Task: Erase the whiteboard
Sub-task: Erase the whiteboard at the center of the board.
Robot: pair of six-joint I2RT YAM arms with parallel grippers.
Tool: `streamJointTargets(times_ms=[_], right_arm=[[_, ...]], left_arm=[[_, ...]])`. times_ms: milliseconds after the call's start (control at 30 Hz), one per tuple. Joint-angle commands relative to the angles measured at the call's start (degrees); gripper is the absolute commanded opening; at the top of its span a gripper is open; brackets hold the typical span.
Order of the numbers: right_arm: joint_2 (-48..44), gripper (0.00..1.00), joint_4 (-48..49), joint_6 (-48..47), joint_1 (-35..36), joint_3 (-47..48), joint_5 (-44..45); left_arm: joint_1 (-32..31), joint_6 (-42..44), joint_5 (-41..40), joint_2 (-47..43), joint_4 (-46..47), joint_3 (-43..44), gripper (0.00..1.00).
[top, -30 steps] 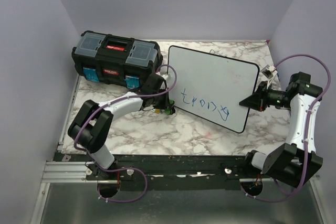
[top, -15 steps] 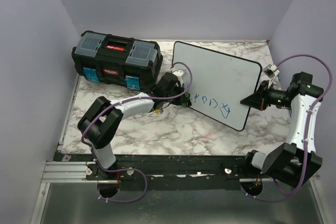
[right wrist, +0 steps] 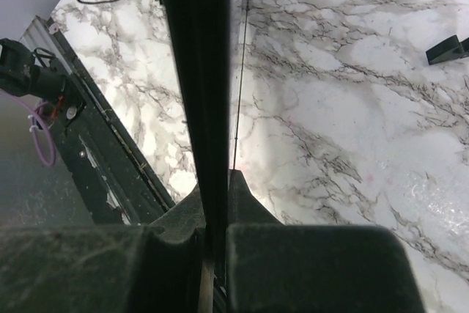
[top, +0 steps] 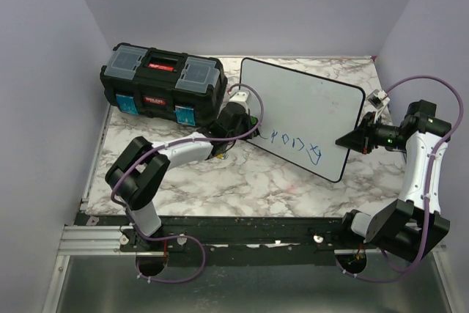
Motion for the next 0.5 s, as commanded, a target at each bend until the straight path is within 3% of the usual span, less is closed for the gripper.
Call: streamJointTargets(times_ms=[0,233,467], right_arm=[[-1.5,0.01,-2.8,-0.5,0.7,0.4,-9.1],[-1.5,0.01,-2.6,-0.1,0.7,0.3,-9.2],[-1.5,0.01,-2.6,-0.1,0.7,0.3,-9.2]], left_arm=[[3.2,-0.6,-4.1,-0.2,2.1,1.8,0.00],[-0.3,2.5,3.8,1.6,6.1,3.7,0.00],[-6.0,4.5,3.2,0.8,8.9,3.5,0.00]])
